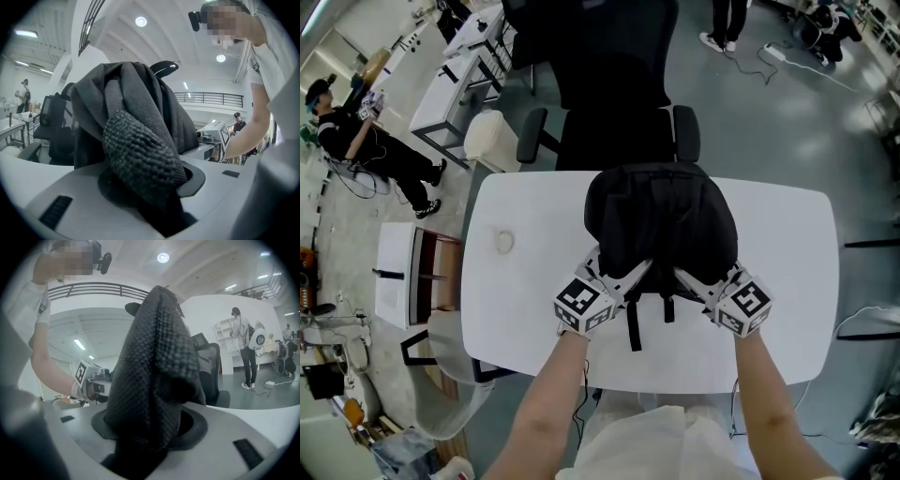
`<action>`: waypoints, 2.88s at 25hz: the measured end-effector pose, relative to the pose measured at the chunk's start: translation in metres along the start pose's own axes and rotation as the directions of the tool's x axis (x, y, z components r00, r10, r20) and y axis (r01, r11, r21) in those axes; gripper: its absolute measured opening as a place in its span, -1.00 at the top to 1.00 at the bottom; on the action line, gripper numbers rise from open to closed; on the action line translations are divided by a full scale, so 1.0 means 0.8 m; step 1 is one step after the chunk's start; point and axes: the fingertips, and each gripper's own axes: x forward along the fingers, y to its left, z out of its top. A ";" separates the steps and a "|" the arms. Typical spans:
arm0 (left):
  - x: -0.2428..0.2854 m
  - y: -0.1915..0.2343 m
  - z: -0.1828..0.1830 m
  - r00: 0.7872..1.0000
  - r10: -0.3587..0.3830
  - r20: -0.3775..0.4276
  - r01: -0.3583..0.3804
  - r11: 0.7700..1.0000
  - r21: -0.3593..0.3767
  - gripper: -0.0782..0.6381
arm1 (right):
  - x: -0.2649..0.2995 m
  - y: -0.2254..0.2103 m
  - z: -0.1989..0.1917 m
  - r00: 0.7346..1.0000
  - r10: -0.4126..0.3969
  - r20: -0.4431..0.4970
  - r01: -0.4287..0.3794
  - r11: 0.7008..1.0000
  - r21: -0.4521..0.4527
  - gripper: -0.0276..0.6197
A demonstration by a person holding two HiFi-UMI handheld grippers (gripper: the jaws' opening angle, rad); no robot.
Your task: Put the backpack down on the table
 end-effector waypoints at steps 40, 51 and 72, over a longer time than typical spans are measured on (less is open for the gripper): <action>-0.073 -0.001 -0.001 0.974 0.228 0.004 -0.226 0.967 -0.119 -0.15 | -0.068 -0.012 0.002 0.947 -0.320 -0.018 0.320 0.940 0.123 -0.14; -0.121 -0.017 0.016 0.948 0.315 0.051 -0.305 0.941 -0.146 0.05 | -0.119 0.014 0.034 0.928 -0.372 0.018 0.369 0.925 0.090 -0.14; -0.190 -0.037 0.098 0.935 0.316 0.161 -0.319 0.948 -0.003 0.60 | -0.183 0.044 0.096 0.900 -0.413 0.141 0.413 0.910 0.029 0.74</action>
